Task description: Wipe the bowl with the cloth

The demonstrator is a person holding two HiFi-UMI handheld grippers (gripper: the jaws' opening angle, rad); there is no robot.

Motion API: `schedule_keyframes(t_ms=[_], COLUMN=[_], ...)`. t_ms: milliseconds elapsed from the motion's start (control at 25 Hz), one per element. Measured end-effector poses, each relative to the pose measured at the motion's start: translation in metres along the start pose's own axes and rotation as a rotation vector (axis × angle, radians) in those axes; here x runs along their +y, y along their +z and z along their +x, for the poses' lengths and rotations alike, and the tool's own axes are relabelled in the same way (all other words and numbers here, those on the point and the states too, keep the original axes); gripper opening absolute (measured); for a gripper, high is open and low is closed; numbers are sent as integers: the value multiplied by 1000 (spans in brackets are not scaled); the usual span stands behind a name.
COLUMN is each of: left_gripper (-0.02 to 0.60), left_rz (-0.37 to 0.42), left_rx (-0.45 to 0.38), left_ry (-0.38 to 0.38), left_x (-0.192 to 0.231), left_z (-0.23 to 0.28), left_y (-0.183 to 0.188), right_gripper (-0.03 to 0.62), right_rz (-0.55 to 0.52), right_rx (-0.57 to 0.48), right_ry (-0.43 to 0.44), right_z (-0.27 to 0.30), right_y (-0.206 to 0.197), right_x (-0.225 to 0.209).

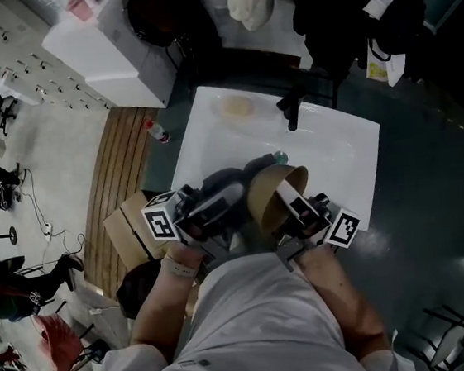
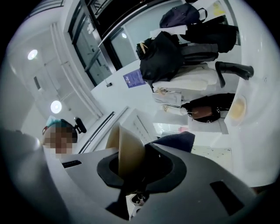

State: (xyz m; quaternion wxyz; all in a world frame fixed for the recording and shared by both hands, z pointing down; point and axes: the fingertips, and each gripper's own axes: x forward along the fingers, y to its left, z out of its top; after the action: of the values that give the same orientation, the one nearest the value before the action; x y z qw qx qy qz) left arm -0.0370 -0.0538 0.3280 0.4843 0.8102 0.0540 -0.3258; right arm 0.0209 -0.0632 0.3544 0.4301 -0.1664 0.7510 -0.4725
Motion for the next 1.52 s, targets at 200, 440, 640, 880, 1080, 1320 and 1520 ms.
schedule_keyframes(t_ms=[200,440,640,880,1080,1320,1520], left_gripper=[72,72,72,71,71,71,71], left_rz=[21,-20,-78,-158,-175,-176,-150], left_rx=[25,-49,-93,-64,-19,-58,-124], left_ry=[-6,-22,-15,-19,-28,-70,-123], left_x=[-8,-4,6,8,2,-10,-20], left_z=[2,2,2,1,-3,-5,-2], left_y=[2,16,18,2,-11,-1,23], right_gripper=[81,81,81,81,81,81,81], right_rz=[154,201,142,125,187,257,284], right_rx=[12,75,131,88,31,48,73], right_ry=[38,39,18,13,33,25,4], right_z=[-4,-5,-3,-4,-7,-11,-16], right_y=[-7,-21,-27,-15,-3,-10,-18], right_x=[-9,-14,-11,-7,-9,-19,-28])
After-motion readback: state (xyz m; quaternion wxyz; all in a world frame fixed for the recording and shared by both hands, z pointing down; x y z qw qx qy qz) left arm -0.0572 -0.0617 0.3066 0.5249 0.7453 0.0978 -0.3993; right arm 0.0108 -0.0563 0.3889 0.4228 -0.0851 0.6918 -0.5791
